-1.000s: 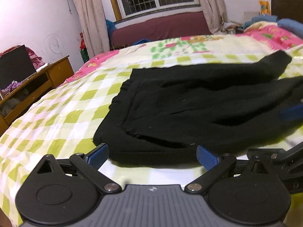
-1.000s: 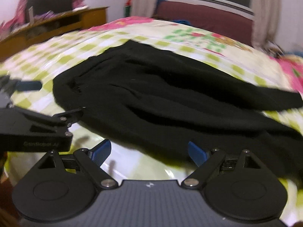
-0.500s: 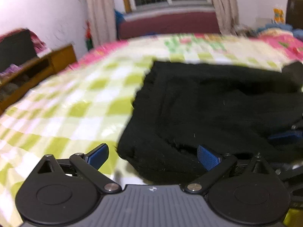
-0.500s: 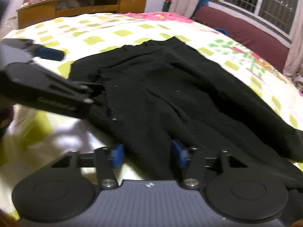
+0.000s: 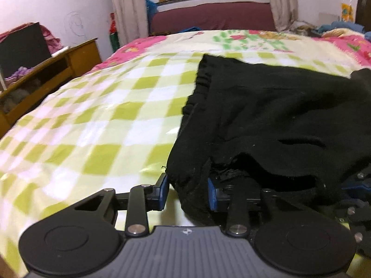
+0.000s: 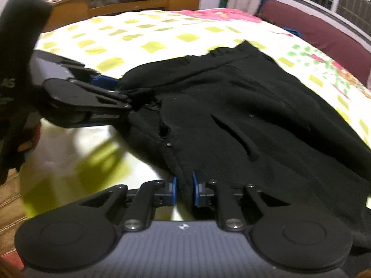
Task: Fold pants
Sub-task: 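Grasp the waistband of the black pants with both grippers side by side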
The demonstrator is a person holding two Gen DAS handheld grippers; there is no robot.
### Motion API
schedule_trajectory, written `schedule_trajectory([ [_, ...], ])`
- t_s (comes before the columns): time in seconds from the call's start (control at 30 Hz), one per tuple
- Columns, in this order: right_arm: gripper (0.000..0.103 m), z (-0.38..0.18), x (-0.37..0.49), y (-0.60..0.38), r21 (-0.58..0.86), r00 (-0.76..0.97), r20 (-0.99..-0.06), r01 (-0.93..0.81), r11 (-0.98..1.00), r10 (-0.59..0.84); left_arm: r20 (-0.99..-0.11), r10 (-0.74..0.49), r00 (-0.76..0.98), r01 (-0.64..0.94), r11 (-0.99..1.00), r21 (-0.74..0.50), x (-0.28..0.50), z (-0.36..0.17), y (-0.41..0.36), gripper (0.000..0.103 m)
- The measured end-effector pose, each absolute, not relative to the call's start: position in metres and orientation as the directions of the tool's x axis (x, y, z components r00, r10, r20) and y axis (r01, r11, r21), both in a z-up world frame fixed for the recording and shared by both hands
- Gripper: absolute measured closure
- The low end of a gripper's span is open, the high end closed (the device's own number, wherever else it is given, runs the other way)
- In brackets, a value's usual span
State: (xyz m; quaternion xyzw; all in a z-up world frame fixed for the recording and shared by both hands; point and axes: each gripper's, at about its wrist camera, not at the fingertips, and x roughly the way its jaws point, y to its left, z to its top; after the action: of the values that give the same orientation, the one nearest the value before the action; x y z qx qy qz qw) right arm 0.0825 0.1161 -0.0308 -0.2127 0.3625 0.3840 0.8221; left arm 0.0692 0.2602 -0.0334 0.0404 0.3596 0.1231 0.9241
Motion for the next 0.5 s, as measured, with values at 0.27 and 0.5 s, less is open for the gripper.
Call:
schedule_trajectory([
  [0.27, 0.061, -0.023, 0.057, 0.135, 0.032, 0.367, -0.745, -0.814, 0.580, 0.557, -0.647, 0.332, 0.686, -0.268, 0.943, 0.199, 0.035, -0.020, 0.272, 0.047],
  [0.5, 0.060, 0.001, 0.077, 0.014, 0.115, 0.516, -0.716, -0.578, 0.808, 0.471, -0.550, 0.344, 0.761, -0.195, 0.930, 0.311, 0.026, 0.005, 0.218, 0.046],
])
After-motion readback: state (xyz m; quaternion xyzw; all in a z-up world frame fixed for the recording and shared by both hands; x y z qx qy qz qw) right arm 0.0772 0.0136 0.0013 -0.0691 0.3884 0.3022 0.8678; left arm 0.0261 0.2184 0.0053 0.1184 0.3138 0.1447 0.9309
